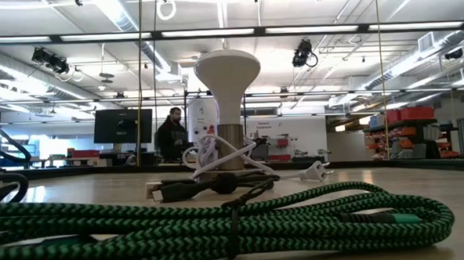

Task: Pick & Place USB Port
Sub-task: Put the bottom black charger cable into the yellow bin

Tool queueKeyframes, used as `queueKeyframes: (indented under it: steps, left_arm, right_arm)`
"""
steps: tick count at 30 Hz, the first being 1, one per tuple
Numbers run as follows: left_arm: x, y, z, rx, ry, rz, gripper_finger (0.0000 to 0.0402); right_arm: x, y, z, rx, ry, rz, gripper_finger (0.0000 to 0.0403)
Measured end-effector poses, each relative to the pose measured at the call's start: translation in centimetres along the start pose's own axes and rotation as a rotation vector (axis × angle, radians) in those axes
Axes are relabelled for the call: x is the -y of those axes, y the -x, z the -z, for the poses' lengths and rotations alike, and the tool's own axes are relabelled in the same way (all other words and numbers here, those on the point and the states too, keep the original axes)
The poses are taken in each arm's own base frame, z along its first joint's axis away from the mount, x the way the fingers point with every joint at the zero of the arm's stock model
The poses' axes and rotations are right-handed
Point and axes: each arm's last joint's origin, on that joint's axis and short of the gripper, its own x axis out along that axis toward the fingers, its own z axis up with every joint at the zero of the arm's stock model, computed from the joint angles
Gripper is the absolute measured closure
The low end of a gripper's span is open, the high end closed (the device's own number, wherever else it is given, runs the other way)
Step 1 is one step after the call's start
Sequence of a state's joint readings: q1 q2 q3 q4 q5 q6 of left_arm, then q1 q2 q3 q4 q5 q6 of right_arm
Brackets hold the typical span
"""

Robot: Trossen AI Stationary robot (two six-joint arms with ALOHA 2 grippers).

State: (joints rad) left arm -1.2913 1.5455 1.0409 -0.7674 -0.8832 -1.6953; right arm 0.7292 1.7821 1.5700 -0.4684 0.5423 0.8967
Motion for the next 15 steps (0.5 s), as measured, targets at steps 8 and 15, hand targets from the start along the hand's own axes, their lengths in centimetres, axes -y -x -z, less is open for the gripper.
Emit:
queueKeyframes:
  steps: [8,15]
  left_arm:
    - [0.5,-3.9,-3.1,-0.120,0.058,-0.058,0.0287]
    - [0.7,-7.5,-6.5,-0.254,0.155,-0.015,0.0287]
  right_arm:
    - [-0.1,0.0,-0.1,0.005,-0.005,-0.007,0.0252]
    - [-0.1,0.0,-0.1,0.006,0.003,-0.007,0.0252]
